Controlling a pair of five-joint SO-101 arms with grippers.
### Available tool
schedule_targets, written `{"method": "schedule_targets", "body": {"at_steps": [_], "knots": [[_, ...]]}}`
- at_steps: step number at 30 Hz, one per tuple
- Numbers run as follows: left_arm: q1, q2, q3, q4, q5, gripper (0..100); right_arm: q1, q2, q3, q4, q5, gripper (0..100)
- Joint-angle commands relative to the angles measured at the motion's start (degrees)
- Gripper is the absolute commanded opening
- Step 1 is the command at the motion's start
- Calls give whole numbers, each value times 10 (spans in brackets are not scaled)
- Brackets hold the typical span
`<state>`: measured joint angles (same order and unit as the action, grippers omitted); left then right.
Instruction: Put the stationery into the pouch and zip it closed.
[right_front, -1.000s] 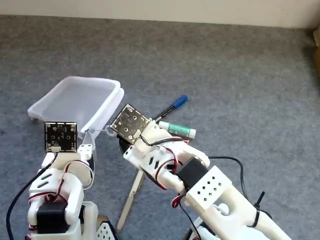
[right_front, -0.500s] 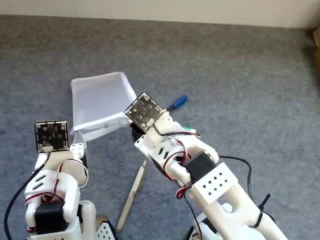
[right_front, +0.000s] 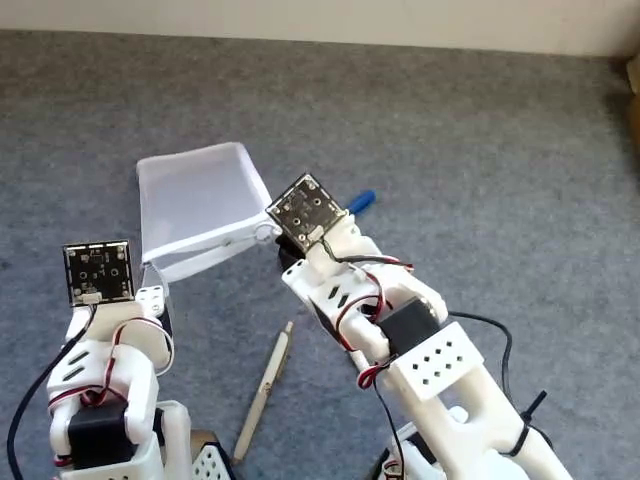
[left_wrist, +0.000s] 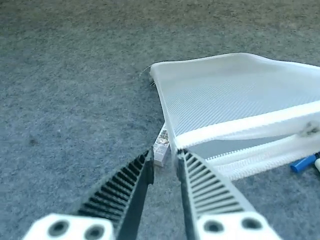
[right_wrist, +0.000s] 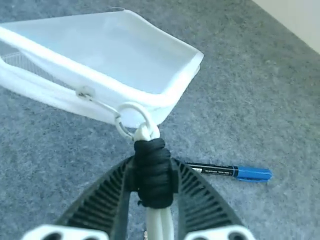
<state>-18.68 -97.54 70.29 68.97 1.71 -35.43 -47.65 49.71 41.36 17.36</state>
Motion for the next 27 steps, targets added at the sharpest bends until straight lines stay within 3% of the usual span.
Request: {"method": "schedule_targets", "body": {"at_steps": [1,27], "knots": [[-15,1,-2,-9,-4,81,34,-23,-10,2,2,5],[-13,1,18,-10,-4,84,87,-23,-11,2,3,5]]}}
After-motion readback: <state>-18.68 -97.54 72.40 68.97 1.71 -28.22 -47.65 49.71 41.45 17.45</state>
